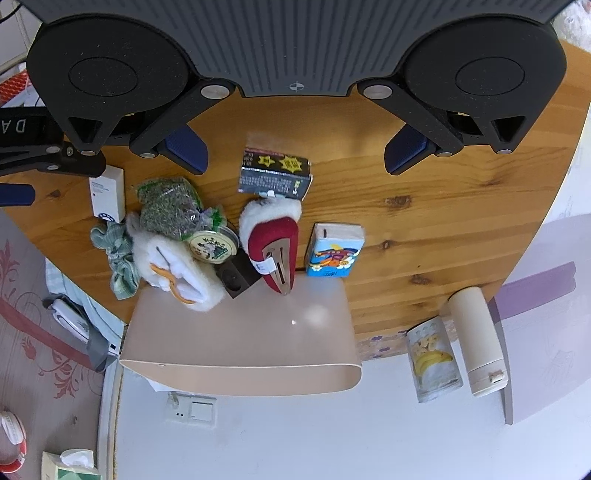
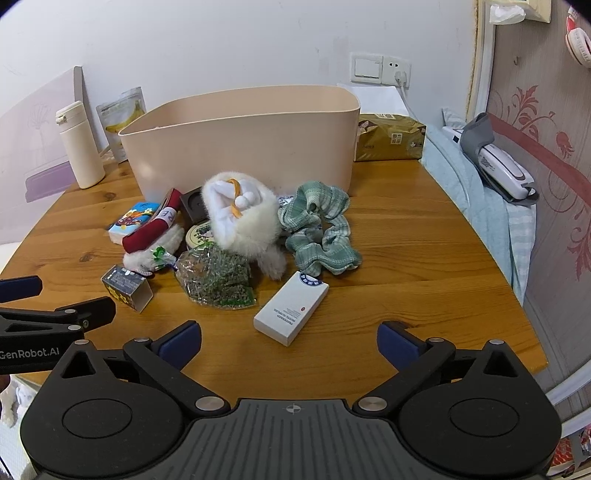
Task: Organize objects
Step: 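Grasp the black star box with left gripper while right grasps white medicine box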
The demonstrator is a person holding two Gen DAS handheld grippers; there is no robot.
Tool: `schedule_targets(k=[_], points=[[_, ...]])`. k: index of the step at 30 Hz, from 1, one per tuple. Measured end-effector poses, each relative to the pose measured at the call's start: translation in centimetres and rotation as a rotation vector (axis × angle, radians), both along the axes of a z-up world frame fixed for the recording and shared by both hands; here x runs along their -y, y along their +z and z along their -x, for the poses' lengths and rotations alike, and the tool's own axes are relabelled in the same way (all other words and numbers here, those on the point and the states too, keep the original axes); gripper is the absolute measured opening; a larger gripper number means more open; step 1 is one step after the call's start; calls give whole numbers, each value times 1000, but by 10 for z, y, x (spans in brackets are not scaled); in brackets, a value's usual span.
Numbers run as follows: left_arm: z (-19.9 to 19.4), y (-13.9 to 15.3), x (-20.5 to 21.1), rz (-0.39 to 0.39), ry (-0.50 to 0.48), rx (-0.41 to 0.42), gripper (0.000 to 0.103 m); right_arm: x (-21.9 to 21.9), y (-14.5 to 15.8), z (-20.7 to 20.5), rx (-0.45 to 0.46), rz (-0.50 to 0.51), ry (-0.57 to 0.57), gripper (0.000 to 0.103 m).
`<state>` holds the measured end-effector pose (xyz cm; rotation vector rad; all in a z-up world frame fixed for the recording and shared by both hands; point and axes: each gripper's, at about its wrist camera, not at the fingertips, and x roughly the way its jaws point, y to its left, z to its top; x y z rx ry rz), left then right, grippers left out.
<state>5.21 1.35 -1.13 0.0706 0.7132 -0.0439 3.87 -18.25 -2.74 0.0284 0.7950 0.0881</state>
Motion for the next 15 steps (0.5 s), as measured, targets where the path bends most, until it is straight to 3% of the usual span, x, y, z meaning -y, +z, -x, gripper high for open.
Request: schedule_targets(k=[15], points=[[-36,-23,-6,-4,-19,-44,103,-12,-25,-30,-63,43,-7,103]])
